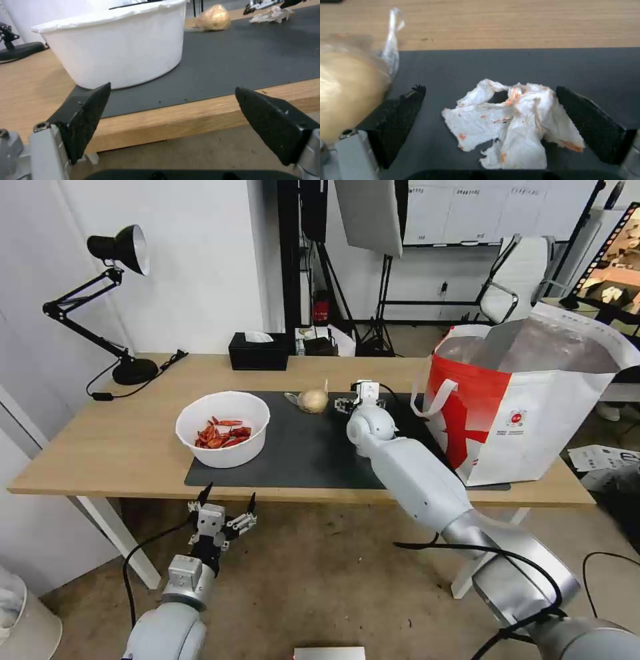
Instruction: Pick up the trash from the table and place it into the takeout bag.
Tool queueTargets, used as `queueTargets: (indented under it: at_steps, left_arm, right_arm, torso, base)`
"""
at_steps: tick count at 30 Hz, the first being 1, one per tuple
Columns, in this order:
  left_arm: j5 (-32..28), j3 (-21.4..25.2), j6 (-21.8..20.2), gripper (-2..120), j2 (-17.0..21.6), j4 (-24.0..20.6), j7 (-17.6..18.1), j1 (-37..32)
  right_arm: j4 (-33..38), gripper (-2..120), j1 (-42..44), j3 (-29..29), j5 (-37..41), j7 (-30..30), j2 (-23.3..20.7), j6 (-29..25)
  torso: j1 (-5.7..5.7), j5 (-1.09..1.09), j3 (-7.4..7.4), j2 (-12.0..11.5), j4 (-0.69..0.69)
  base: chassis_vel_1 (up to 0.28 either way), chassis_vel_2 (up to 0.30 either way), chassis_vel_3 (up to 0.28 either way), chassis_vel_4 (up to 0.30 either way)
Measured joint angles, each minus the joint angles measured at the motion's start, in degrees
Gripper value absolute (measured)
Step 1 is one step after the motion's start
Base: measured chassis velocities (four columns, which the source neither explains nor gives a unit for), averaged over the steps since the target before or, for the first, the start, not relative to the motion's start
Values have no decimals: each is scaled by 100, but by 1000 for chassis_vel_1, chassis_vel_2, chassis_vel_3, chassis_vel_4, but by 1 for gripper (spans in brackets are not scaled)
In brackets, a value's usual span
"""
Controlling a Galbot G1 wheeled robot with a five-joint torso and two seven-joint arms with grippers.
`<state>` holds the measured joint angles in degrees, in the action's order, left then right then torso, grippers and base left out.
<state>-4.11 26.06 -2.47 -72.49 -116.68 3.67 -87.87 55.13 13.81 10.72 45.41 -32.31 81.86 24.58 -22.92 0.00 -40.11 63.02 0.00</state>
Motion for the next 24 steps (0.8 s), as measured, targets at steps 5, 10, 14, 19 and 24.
queueTargets:
  at_steps: [5, 10, 14, 19, 24]
  left_arm:
    - [11, -18, 2, 100, -39, -46, -1, -41]
    - [36, -19, 2, 100, -49, -75, -1, -77]
    - [44, -16, 1, 100, -57, -95, -1, -89]
    - [50, -19, -1, 100, -65, -119, -1, -122]
    - [57, -37, -1, 100, -73, -120, -2, -127]
  right_arm:
    - [-159, 100, -73, 1, -219, -20, 48, 130]
    - [-155, 100, -44, -32, -271, -185, 69, 206]
    - [-51, 100, 52, -59, -286, -287, 28, 227]
    - [109, 100, 171, -59, -279, -355, -35, 251]
    - [334, 100, 332, -53, -249, -428, -126, 264]
  torso:
    - [0, 0, 0, 0, -1]
    - [1, 0, 1, 1, 0]
    - [1, 0, 1, 1, -1]
    - [1, 1, 1, 1, -1]
    - [1, 0, 1, 1, 0]
  base:
    - [0, 0, 0, 0]
    - [0, 0, 0, 0]
    - [0, 0, 0, 0]
    - [0, 0, 0, 0]
    - [0, 0, 0, 0]
